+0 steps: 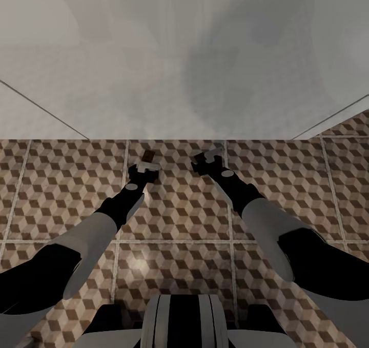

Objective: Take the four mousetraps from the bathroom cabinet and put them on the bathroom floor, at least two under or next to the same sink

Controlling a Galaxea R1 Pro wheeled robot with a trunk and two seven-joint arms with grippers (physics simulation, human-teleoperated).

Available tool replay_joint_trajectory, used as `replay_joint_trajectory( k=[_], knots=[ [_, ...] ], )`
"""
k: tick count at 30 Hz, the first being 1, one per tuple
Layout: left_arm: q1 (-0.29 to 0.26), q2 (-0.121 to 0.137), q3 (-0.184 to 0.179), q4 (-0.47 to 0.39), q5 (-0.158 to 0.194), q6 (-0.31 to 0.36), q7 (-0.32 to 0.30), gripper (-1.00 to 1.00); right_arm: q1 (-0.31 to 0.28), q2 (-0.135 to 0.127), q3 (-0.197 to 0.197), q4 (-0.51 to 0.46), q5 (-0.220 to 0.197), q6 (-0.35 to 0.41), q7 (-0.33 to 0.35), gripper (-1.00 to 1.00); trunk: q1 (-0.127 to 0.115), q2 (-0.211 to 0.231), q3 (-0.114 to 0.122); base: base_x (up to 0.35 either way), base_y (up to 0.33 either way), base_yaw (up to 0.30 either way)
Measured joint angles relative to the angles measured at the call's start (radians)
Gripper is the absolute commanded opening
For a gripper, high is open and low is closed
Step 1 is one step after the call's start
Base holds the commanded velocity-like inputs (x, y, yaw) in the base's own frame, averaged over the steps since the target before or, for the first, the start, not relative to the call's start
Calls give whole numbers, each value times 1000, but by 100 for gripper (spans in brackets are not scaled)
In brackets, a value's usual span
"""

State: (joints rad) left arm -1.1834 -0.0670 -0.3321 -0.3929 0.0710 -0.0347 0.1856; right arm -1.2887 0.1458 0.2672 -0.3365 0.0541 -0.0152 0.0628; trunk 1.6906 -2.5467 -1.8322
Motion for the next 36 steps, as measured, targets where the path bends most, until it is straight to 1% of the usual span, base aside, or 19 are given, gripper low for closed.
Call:
replay_joint_trajectory(
  k=[31, 36],
  knots=[
    [0, -4, 0, 2, 0, -1, 0, 100, 1, -2, 0, 0, 0, -3, 0, 100, 0, 0, 0, 0, 0, 0],
    [0, -4, 0, 2, 0, -1, 0, 100, 1, -2, 0, 0, 0, -3, 0, 100, 0, 0, 0, -143, 0, 0]
  ],
)
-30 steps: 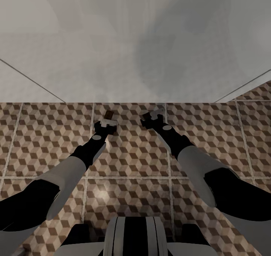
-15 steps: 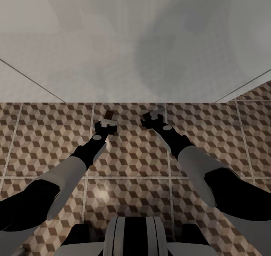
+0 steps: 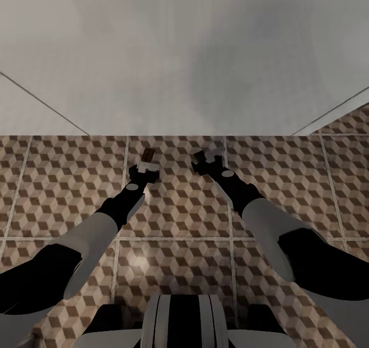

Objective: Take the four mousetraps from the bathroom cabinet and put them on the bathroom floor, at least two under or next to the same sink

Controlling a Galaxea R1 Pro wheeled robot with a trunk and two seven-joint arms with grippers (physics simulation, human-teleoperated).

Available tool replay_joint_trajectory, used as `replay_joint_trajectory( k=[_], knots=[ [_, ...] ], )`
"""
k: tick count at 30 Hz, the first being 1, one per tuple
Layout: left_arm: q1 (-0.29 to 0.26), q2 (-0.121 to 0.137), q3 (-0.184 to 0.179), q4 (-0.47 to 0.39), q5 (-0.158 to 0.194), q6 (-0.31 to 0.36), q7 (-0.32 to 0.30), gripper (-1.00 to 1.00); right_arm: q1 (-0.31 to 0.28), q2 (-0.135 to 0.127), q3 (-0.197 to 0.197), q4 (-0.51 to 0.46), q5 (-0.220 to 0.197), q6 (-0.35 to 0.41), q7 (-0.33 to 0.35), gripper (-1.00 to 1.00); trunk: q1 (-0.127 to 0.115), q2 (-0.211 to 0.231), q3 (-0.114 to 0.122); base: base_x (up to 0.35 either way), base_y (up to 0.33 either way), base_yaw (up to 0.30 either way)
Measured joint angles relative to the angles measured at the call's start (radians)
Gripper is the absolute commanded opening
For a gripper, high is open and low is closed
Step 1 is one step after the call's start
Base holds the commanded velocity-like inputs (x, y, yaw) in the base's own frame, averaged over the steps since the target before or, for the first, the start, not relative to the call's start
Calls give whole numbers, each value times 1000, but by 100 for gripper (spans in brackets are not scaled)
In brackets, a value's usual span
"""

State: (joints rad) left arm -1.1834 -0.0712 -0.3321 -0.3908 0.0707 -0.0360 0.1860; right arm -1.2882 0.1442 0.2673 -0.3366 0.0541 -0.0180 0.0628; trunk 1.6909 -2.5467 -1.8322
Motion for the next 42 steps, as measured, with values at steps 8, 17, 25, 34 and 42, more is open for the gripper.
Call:
replay_joint_trajectory(
  k=[8, 17, 25, 34, 42],
  knots=[
    [0, 0, 0, -1, 1, 0, 0, 100, 0, 0, 0, -1, 0, 0, 0, 100, 0, 0, 0, -299, 0, 0],
    [0, 0, 0, -2, 1, 0, 0, 100, 0, 0, 0, -1, 0, 0, 0, 100, 0, 0, 0, -331, 0, 0],
    [0, 0, 0, -2, 1, 0, 0, 100, 0, 0, 0, -1, 0, 0, 0, 100, 0, 0, 0, -334, 0, 0],
    [0, 0, 0, -2, 1, 0, 0, 100, 0, 0, 1, -2, 1, 0, 0, 100, 0, 0, 0, -335, 0, 0],
    [0, 0, 0, -2, 1, -1, 0, 100, 0, 0, 1, -3, 1, 0, 0, 100, 0, 0, 0, -335, 0, 0]
  ],
)
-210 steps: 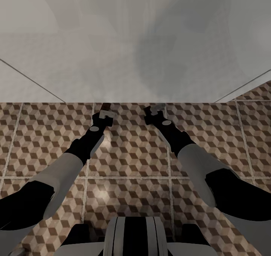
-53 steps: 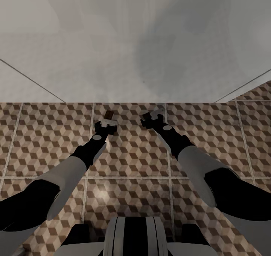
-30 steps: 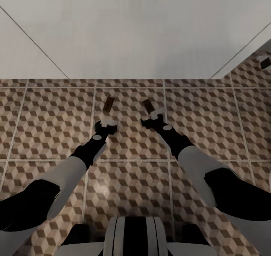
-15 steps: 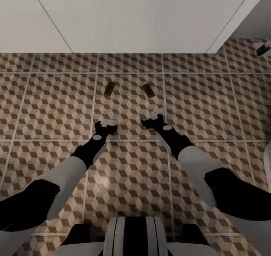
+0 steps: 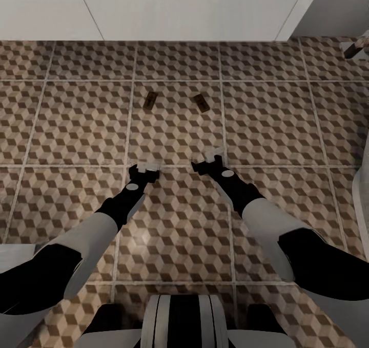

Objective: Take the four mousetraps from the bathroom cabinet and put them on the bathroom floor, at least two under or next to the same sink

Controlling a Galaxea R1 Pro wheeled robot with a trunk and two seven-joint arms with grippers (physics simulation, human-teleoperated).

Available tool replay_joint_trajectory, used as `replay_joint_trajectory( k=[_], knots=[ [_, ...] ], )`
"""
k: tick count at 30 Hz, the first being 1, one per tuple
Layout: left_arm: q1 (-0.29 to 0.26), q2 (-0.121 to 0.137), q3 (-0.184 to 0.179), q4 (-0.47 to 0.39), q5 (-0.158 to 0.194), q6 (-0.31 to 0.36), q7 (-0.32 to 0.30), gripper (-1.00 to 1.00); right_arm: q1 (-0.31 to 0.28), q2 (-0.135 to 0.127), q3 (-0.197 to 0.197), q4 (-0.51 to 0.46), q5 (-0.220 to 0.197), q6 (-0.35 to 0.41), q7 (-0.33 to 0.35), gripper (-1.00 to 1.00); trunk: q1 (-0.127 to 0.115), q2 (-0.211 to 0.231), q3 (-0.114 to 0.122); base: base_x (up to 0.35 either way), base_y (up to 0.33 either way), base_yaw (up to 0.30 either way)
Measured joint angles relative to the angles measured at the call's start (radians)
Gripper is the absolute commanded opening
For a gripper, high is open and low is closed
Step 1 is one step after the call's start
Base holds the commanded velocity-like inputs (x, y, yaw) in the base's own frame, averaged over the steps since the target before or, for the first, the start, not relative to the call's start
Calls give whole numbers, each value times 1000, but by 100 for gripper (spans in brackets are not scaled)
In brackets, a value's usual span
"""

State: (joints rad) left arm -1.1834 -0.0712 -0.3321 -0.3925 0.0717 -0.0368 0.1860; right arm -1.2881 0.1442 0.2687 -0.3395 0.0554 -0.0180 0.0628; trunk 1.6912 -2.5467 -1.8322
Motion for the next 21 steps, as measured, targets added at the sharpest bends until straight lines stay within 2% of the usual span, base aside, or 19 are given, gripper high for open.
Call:
replay_joint_trajectory(
  k=[12, 21],
  knots=[
    [0, 0, 0, 0, 0, -1, 0, 100, 0, -1, 0, -1, 0, 0, 0, 100, 0, 0, 0, -321, 0, 0],
    [0, -2, -1, -7, 1, 0, 0, 100, 0, -1, 0, -3, 0, 0, 0, 100, -1, 0, 0, -116, 0, 0]
  ],
)
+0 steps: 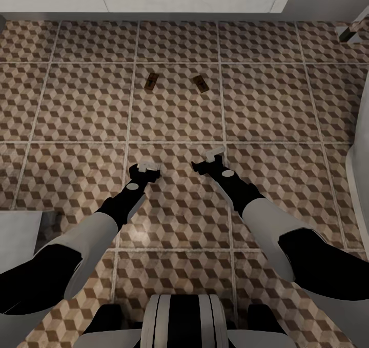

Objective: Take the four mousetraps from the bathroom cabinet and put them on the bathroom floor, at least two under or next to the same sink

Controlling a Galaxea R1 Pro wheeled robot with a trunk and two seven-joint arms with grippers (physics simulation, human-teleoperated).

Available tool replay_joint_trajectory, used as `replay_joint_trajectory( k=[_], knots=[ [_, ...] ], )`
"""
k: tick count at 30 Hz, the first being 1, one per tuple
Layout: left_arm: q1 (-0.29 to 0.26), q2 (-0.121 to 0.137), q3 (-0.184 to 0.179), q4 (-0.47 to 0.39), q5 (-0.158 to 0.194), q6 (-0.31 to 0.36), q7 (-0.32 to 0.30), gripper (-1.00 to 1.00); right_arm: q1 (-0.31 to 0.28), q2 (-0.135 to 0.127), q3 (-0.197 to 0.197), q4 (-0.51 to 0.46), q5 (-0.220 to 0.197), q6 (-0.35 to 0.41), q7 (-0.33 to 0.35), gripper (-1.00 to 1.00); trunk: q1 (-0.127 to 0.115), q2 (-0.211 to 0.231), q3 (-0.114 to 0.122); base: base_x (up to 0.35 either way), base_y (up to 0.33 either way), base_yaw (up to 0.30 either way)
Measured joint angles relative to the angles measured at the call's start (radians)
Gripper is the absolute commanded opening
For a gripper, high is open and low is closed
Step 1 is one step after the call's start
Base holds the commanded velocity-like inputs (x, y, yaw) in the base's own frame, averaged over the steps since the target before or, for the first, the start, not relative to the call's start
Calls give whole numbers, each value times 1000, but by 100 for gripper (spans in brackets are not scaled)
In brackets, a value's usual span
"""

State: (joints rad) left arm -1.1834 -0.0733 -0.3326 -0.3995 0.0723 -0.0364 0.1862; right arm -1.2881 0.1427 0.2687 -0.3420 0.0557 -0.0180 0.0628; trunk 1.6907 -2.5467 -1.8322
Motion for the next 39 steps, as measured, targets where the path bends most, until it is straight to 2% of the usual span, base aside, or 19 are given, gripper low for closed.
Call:
replay_joint_trajectory(
  k=[8, 13, 20, 29, 39],
  knots=[
    [0, -14, -1, -2, 0, 0, 1, 100, 0, -1, 0, -3, 1, 0, 0, 100, 0, 0, 0, -17, 0, 0],
    [0, -19, -1, -2, 1, 0, 1, 100, 0, -14, 0, -4, 0, 0, 0, 100, 0, 0, 0, -3, 0, 0],
    [0, -21, -1, -2, 0, 0, 1, 100, 0, -22, 0, -7, 0, -13, 1, 100, 0, 0, 0, 0, 0, 0],
    [0, -21, -1, -3, 0, 0, 1, 100, 0, -24, 2, -7, 1, -65, 1, 100, 0, 0, 0, 0, 0, 0],
    [0, -21, -1, -3, 0, 0, 1, 100, 0, -24, 3, -7, 0, -80, 1, 100, 0, 0, 0, 0, 0, 0]
  ],
)
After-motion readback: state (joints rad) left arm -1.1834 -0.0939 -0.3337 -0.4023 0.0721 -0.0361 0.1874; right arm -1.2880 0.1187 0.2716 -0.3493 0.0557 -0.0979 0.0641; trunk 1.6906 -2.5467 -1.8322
